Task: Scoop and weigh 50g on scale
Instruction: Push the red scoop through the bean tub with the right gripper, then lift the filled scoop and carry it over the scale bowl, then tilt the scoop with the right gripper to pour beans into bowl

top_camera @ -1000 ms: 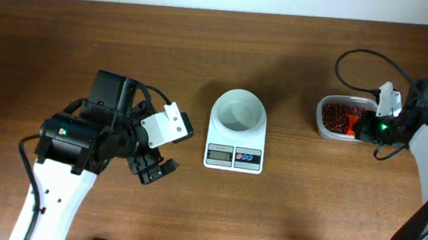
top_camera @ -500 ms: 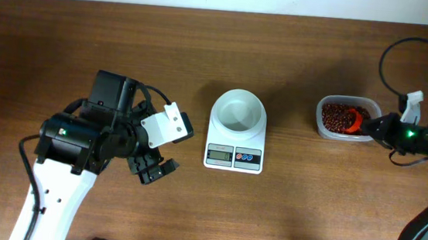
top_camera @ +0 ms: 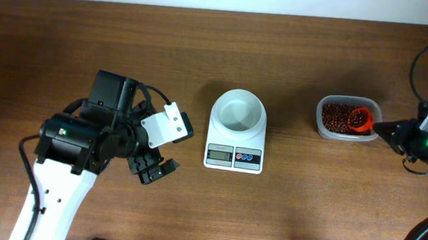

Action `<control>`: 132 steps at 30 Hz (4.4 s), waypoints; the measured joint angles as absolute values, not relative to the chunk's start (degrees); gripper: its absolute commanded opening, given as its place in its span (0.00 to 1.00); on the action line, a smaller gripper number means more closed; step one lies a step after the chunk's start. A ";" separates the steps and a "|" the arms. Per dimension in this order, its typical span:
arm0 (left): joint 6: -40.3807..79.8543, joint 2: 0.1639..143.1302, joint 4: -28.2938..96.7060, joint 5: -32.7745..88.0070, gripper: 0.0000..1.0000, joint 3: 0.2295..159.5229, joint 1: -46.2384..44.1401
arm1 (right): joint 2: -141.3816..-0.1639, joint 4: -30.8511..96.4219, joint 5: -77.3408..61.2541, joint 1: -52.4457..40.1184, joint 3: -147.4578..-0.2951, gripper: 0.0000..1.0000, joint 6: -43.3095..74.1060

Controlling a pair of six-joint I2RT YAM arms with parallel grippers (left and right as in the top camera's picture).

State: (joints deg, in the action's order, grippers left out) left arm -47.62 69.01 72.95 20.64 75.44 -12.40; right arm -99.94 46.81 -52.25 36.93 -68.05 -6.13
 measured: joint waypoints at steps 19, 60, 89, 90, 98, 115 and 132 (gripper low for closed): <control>-47.62 69.01 72.95 20.64 0.99 75.44 -12.40 | -99.94 47.77 -66.76 38.00 -68.05 0.04 -6.13; -47.64 69.01 72.93 20.64 0.99 75.44 -12.40 | -99.96 28.21 -61.19 -1.19 -67.96 0.04 8.34; -47.64 69.01 72.93 20.64 0.99 75.44 -12.40 | -99.98 25.85 -58.92 -2.61 -67.96 0.04 -1.78; -47.64 69.01 72.95 20.64 0.99 75.44 -12.40 | -99.98 25.76 -57.84 -3.05 -67.96 0.04 -1.43; -47.64 69.01 72.95 20.64 0.99 75.44 -12.40 | -99.98 25.89 -55.53 -3.60 -67.96 0.04 -0.19; -47.64 69.01 72.95 20.64 0.99 75.44 -12.40 | -100.05 26.50 -53.76 -4.45 -67.96 0.04 -1.67; -47.66 69.01 72.95 20.64 0.99 75.44 -12.40 | -100.05 26.96 -52.66 -4.56 -67.96 0.04 -1.06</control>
State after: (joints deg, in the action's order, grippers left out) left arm -47.66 69.01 72.95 20.64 75.44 -12.40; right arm -100.05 26.96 -52.66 -4.56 -67.96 -1.06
